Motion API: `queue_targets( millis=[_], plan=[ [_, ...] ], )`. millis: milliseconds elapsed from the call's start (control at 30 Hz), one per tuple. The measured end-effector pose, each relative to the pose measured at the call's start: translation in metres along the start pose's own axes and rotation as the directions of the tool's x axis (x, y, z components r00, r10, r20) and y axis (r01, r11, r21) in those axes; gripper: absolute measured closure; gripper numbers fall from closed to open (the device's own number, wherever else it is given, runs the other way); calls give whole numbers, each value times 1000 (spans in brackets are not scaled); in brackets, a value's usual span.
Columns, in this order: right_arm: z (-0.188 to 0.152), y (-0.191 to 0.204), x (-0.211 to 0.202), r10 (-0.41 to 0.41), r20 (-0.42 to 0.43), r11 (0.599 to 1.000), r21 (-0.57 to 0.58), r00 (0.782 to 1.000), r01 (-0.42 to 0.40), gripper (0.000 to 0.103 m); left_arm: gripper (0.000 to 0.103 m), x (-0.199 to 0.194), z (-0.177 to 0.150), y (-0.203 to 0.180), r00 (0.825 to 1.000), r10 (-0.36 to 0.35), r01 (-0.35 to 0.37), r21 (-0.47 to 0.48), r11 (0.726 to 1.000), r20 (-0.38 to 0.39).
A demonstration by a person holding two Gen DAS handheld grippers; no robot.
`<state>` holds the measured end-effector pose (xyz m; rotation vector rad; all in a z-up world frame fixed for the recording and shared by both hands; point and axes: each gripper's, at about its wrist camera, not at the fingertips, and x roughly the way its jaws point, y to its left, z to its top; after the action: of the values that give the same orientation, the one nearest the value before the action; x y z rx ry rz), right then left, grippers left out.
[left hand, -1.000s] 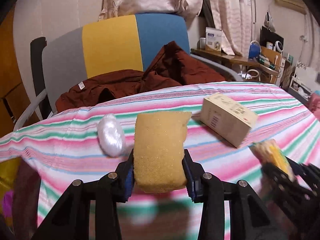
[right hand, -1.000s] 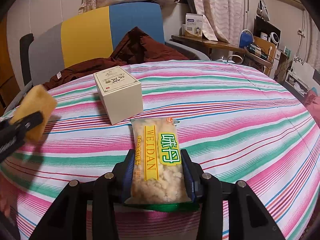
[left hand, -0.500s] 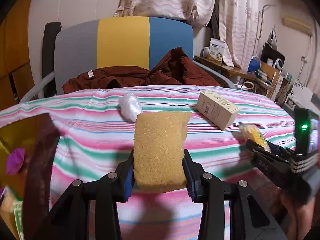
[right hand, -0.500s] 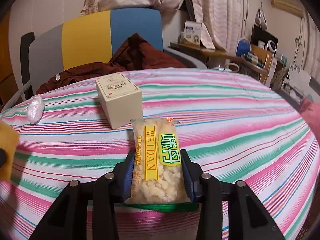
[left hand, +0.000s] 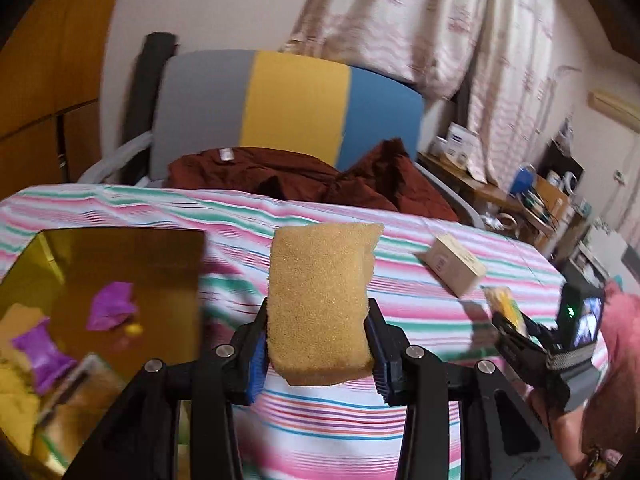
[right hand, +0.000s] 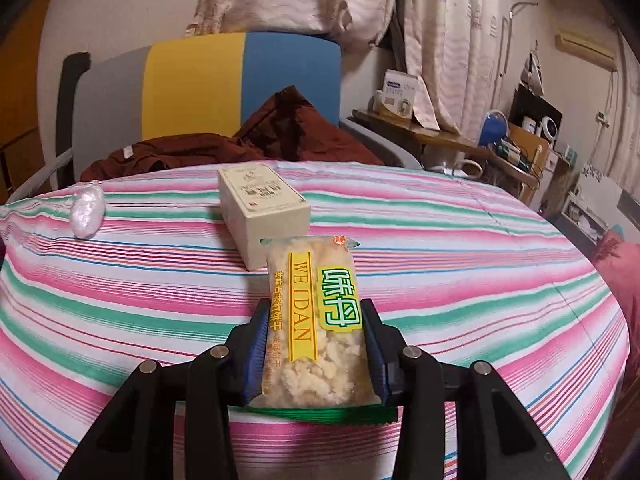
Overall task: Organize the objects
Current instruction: 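Carry the sponge block toward the gold tray with the left tool while the right tool holds the WEIDAN bag, then lower the sponge block into the gold tray and open the left tool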
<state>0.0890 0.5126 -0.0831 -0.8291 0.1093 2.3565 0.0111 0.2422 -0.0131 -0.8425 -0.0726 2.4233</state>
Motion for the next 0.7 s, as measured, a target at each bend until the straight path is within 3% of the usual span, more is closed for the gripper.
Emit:
queue_targets(
  millis=[167,400,700],
  plan=[
    [0,15,-5,16,25,997,-80,1000,-14,60,60,-8,6,51,997,73,-74,-96,993,-11],
    [-2,28,-14,49,68,988,-146,996,-39,60,60,-11,8,115,985,166,-173,-209,963,-51],
    [-6,44,-26,66,94,977,-210,993,-45,60,60,2,11,183,961,221,-267,-343,900,-167]
  ],
)
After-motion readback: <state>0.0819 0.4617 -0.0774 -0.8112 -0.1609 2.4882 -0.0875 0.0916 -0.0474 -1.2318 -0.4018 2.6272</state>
